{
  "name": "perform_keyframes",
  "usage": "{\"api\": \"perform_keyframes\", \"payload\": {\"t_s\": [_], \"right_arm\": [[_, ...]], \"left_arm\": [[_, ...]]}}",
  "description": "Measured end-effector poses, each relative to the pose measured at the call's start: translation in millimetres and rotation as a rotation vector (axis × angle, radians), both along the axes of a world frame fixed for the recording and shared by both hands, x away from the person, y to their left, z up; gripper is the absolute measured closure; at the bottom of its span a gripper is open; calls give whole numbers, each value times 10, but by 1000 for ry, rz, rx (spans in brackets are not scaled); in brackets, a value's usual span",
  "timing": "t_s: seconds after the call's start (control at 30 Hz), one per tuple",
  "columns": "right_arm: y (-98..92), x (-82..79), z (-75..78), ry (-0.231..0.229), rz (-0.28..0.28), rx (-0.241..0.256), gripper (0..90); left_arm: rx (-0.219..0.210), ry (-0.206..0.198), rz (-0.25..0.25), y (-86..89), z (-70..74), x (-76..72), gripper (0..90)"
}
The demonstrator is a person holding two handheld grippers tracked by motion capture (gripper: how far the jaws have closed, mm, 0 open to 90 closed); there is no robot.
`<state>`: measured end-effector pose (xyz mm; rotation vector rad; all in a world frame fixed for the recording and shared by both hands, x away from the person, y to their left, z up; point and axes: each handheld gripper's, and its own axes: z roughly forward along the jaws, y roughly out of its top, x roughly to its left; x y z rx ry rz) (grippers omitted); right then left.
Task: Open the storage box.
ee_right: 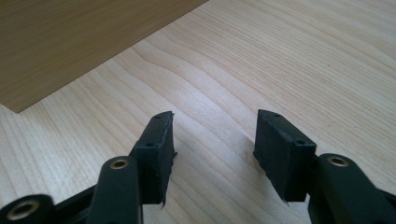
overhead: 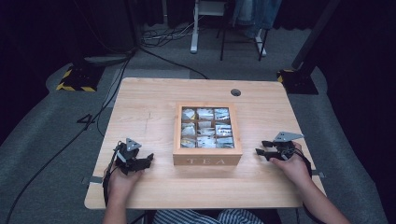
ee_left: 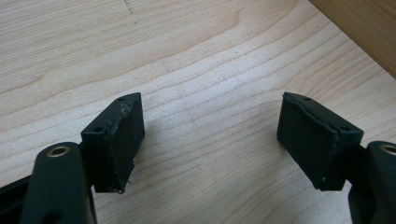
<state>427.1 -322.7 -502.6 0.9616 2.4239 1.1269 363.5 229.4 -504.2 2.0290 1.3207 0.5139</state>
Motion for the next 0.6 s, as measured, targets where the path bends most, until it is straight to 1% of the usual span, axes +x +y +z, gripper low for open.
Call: {"api": "perform_keyframes", "payload": {"t_s": [0.23, 0.37, 0.6], "right_arm": [[3, 0, 0, 0, 7, -1, 460], [1, -1, 0, -2, -1, -1, 482], [3, -3, 0, -3, -2, -3, 482]], "left_arm": [[3, -1, -12, 10, 2, 11, 244], [0, 0, -3, 7, 1, 12, 251], [1, 1, 0, 8, 2, 13, 251]]}}
